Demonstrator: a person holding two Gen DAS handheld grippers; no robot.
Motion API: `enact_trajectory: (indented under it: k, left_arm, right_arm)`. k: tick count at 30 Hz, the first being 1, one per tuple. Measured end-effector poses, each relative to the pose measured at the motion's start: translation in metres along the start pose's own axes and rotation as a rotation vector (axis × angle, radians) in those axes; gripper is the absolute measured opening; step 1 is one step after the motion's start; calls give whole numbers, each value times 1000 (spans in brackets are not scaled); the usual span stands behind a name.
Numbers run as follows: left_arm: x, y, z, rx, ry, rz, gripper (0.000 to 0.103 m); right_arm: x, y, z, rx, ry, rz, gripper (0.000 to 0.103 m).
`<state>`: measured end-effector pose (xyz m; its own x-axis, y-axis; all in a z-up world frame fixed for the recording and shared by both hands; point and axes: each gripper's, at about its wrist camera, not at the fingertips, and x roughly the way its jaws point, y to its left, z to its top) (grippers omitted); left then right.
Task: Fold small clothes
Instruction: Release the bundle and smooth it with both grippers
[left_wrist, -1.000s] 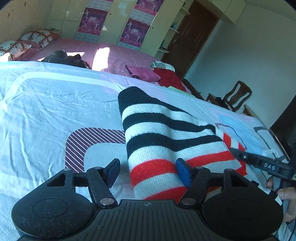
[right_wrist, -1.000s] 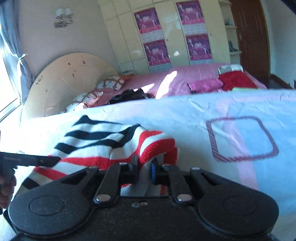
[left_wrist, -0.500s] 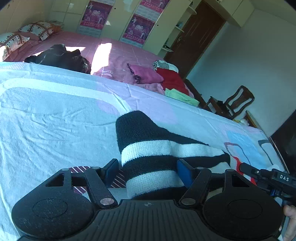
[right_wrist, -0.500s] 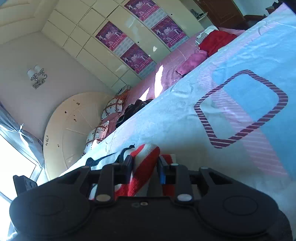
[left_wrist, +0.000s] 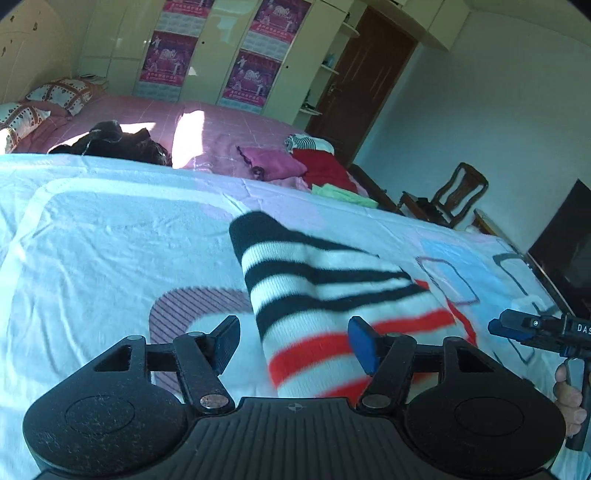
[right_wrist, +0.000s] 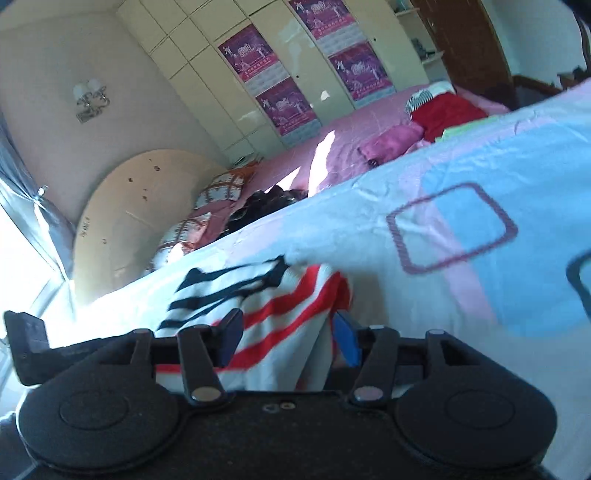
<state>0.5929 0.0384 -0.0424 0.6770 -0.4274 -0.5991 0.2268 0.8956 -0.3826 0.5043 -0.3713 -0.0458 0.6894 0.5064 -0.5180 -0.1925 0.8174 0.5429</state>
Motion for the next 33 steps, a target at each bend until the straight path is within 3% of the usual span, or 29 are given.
enact_trajectory:
  k: [4,6,9,11,13,16,18,19,22,23,25,26,29,33]
  left_arm:
    - [-37,-1,-39,-86,39,-108,63]
    - [-43,-4,-56,-94,53,-108,63]
    - [-40,6,-71,-219,70,-150,63]
    - [-34,15,-77,-324,90,-200,63]
    - [-25,18,-81,-381,135,-252,63]
    - [-18,20,-83,-417,160,-283,63]
    - [-17,17,-83,-403,162,-287,63]
    - [-19,18,-85,-409,153,-295,53]
    - [-31,28,-90,-433,101,-340,44]
    - [-35,29,-93,-413,99,-323,44]
    - [-39,26,-99,-307,99,-248,45]
    - [-41,24,-103,-288,90,-246,45]
    - [-48,13,-105,-238,71,-197,45]
    - [-55,1,-99,-213,62,-158,45]
  right_arm:
    - [-41,-2,-45,173,31,30,55]
    - [-48,-2,-62,241,50,28,55]
    - [-46,1,-77,307,66,52,52]
    - [-37,4,-79,336,65,52,39]
    - [-30,6,-80,353,42,60,38]
    - [-13,9,-81,374,59,-1,22]
    - [-8,15,-87,356,40,-19,17]
    - [-10,18,-90,356,23,0,16]
    - [-24,29,-93,345,-46,103,15]
    - [-27,34,-95,302,-54,100,14]
    - [-16,31,-102,267,11,-5,14]
    - [-8,24,-108,261,46,-57,15]
    - [-9,11,-115,342,18,-14,16]
    - [-11,16,-109,335,9,-25,21]
